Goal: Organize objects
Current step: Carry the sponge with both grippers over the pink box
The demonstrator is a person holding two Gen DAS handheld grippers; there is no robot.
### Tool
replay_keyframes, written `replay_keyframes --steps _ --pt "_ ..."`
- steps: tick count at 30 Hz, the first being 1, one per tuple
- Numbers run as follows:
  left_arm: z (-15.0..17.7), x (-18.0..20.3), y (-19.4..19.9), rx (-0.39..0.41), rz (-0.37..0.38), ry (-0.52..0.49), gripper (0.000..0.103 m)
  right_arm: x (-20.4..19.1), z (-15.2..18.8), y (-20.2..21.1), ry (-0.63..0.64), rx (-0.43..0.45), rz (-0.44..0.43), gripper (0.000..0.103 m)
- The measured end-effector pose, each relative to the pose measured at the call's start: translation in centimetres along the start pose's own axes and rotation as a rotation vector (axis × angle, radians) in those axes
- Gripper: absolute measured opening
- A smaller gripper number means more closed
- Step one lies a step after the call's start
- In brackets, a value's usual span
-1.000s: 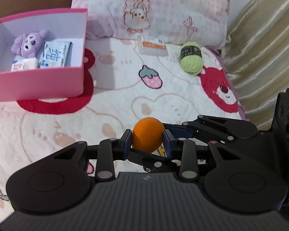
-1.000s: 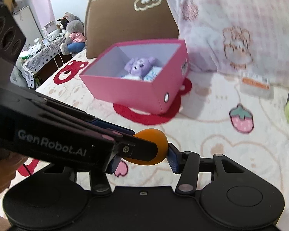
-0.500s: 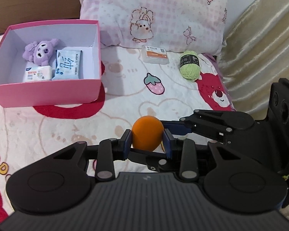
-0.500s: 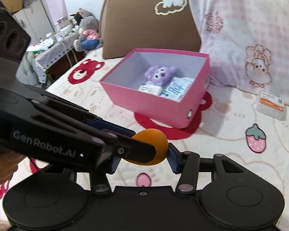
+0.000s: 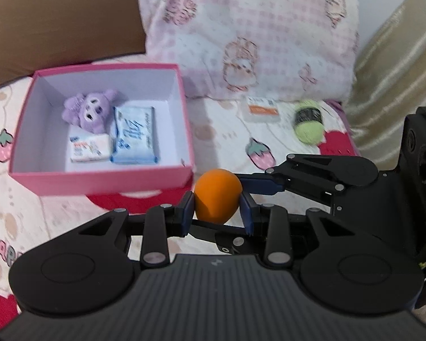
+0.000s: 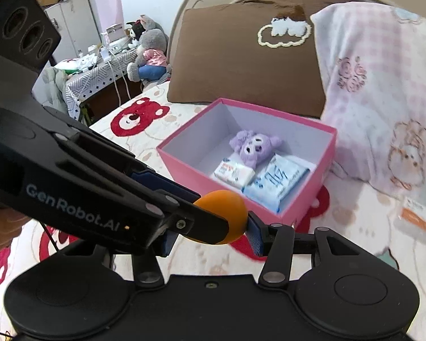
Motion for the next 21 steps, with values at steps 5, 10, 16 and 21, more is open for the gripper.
replay_keyframes --steps 5,10,16,21 --pt "-3.3 -1.8 -0.3 0.042 -0.035 0.03 0.033 0.9 -3.4 -2.1 0.054 0.016 -0.025 0.055" --pt "-5.4 -4.7 -1.5 0.057 -0.072 0.101 0.033 1.7 -5.7 -5.3 0.082 -0.01 -0.062 0.055" --pt "-7.1 -8.0 -3.9 0.116 -0.107 0.137 0.033 3.0 -7.3 -9.3 0.113 -0.024 -0.078 0.055" --pt "-8.1 -11.0 -6.7 0.116 -0.112 0.188 0.033 5.0 -7.8 -12.8 0.092 -0.055 -0.133 0.055"
Point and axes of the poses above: each gripper's, at about its wrist camera, not at the fingertips, and y roughly against the way its jaws point, x to its right, z to its underside, the point moved 7 cm from there along -y, roughly the way its jaws point
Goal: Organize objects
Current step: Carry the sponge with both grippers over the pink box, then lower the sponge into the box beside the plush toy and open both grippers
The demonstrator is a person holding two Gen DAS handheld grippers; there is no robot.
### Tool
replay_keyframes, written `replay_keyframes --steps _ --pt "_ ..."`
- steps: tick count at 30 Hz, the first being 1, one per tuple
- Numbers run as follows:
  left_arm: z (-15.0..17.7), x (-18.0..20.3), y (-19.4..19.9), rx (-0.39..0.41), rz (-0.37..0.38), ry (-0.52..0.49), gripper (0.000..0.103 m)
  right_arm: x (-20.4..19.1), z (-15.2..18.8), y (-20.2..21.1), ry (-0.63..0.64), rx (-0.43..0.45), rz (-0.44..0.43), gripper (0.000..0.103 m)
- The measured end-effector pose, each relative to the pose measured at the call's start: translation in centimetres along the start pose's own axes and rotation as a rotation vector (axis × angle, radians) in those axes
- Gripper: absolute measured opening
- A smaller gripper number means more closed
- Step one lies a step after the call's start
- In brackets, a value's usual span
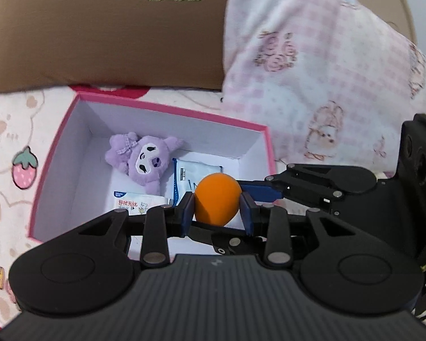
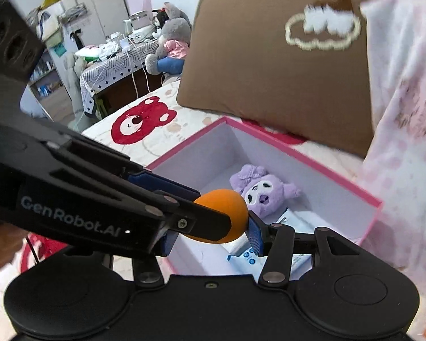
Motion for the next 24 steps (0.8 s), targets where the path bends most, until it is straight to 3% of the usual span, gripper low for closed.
replay_keyframes --steps 9,19,24 --pt "-0.8 -3.8 -4.9 -0.012 0.008 0.088 0.032 1.5 -0.5 -5.7 0.08 -0.147 0.049 0.057" --pt "0.1 -6.4 -9.0 -0.102 0.002 0.17 0.031 3.1 1.0 -8.6 0.071 -0.199 0.091 0.058" --pt "0.7 -7.2 -10.0 -0.119 -0.002 0.189 0.03 3.0 1.0 -8.8 0.076 -0.194 0.074 0.046"
Point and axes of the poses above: each gripper's, at about its wrist camera, not at the fingertips, and y roughly against the way its jaws point, x to its right, z to its underside, the point moved 7 cm from there along -y, roughly the way its jaws point
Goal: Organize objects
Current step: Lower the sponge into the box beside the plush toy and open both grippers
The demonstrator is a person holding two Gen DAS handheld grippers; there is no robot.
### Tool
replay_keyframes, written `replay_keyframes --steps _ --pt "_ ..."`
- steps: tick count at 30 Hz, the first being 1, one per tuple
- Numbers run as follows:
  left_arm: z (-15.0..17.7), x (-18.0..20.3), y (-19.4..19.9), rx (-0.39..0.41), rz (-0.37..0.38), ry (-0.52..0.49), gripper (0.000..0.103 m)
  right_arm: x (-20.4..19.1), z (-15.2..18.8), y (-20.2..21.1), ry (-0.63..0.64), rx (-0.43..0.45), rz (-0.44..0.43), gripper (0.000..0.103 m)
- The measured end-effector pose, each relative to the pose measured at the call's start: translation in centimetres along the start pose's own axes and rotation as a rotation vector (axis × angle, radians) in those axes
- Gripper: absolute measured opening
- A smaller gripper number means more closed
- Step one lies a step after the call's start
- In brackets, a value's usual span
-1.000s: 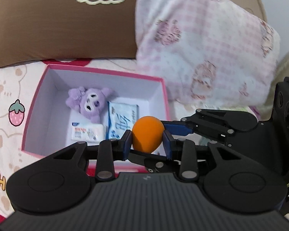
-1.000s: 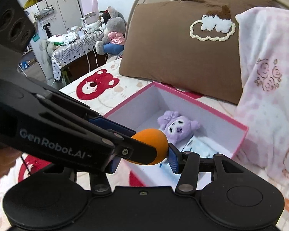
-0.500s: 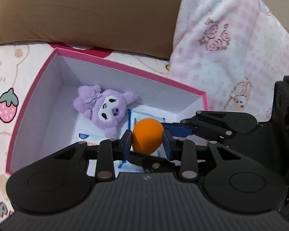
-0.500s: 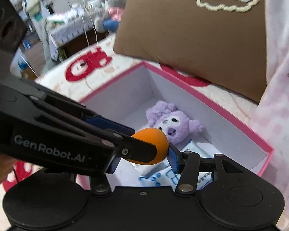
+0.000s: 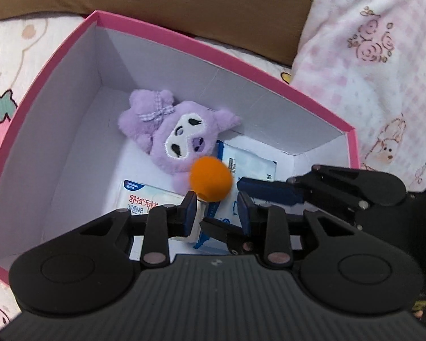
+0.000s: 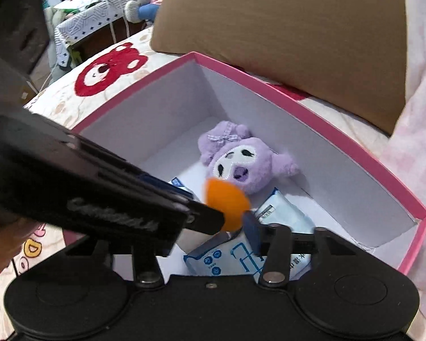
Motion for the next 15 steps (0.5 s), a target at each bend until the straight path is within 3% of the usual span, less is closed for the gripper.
replay_keyframes --steps 7,12,15 --pt "-0.3 0.0 0.0 0.02 -0.003 0.004 0.03 0.8 0.3 0.7 -0.046 0.021 0.025 0.045" --pt "0.1 0.4 1.0 0.025 -0.036 -0.049 0.03 0.8 0.8 2.5 -0.116 0.062 -0.039 0.045" --pt "0.4 0.1 1.4 0.014 -0.043 -0.035 0.03 0.3 1.3 2.8 -0.131 0.072 -0.02 0.045"
Point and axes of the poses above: each gripper's, at about its wrist camera, not at the fingertips, and y roughly against the way its jaws point, x to its right, z to its underside, the point moved 7 cm from there along -y, roughly the way its jaws point
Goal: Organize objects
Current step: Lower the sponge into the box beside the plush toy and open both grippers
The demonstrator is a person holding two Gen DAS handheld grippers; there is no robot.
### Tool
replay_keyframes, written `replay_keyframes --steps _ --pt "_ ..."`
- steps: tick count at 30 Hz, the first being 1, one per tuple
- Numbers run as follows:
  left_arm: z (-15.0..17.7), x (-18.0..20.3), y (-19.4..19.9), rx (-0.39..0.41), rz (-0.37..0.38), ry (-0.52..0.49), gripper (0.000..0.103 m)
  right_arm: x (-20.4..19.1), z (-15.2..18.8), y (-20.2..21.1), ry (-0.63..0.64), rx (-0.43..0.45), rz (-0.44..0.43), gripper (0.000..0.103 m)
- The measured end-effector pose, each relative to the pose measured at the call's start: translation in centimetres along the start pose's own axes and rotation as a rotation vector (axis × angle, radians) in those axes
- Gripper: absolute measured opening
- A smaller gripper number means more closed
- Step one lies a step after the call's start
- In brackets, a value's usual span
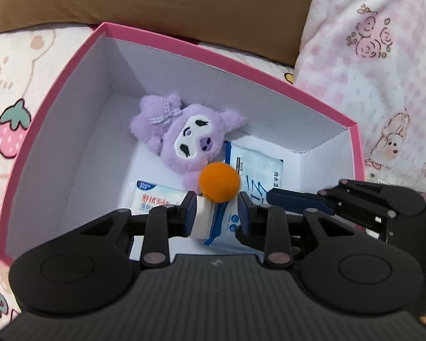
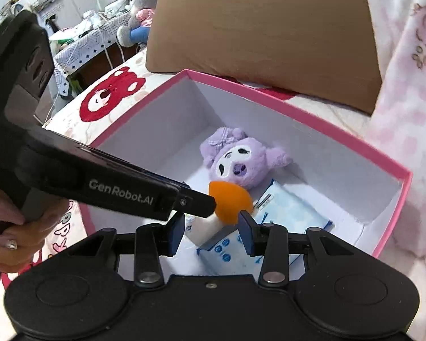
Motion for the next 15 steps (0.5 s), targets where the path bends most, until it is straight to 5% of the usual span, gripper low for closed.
replay_keyframes --steps 15 --pt "1.3 0.8 4.9 0.057 0.004 0.052 0.033 -0.9 1.7 5.0 -0.077 0.076 0.027 0.047"
Point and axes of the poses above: each gripper's, at about its wrist camera, not at the fingertips, and y roughly against the way its jaws point, x to its right, z to its underside, the point moved 7 cm from there along -y, roughly the way its jaws point
